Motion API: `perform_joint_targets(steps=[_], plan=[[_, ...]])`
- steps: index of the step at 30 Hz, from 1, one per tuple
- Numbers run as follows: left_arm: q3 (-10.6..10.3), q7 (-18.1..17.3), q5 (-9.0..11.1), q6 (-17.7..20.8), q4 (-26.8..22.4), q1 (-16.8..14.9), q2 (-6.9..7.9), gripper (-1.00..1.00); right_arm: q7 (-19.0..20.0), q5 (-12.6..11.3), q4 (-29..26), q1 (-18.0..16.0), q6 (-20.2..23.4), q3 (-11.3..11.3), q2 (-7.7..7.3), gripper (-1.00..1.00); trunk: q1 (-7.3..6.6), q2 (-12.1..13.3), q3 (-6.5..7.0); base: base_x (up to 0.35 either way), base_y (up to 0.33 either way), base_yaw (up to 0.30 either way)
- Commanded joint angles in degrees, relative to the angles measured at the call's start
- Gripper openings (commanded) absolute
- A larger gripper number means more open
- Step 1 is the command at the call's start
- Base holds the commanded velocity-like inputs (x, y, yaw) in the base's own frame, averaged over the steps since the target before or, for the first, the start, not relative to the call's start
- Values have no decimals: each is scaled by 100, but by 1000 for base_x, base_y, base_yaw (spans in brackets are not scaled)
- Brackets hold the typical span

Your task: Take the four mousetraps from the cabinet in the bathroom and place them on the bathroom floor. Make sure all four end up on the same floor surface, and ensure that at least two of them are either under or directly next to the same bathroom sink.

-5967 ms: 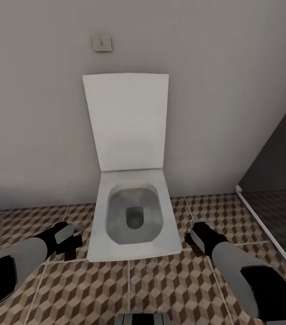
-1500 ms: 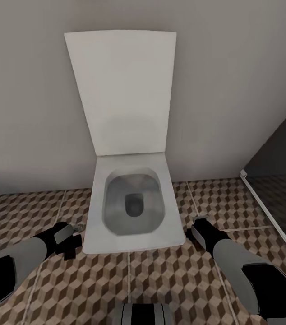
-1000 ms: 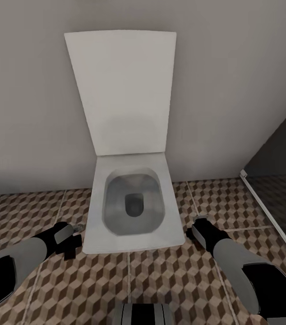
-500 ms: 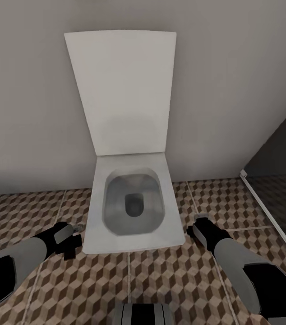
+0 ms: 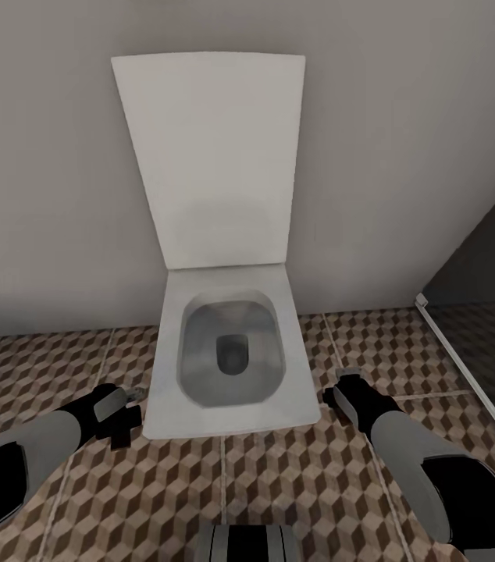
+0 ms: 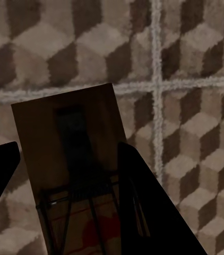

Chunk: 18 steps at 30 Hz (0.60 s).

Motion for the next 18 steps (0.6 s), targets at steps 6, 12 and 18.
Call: perform_joint_targets(steps=[6,12,18], plan=[[-27,48,47,6,-22,-3,3,-100,-15,-6,-11,-1,43,46,-3,-100,-1,-2,-4,0,0,0],[-27,48,48,6,-22,-3,-7,-100,-19,-2,-13,-1,43,46,-1,-100,-1,-2,-4,0,0,0],[-27,48,48,7,-22,-3,-10,-100,-14,-2,-17,-1,43,46,2,-100,-1,-2,-4,0,0,0]])
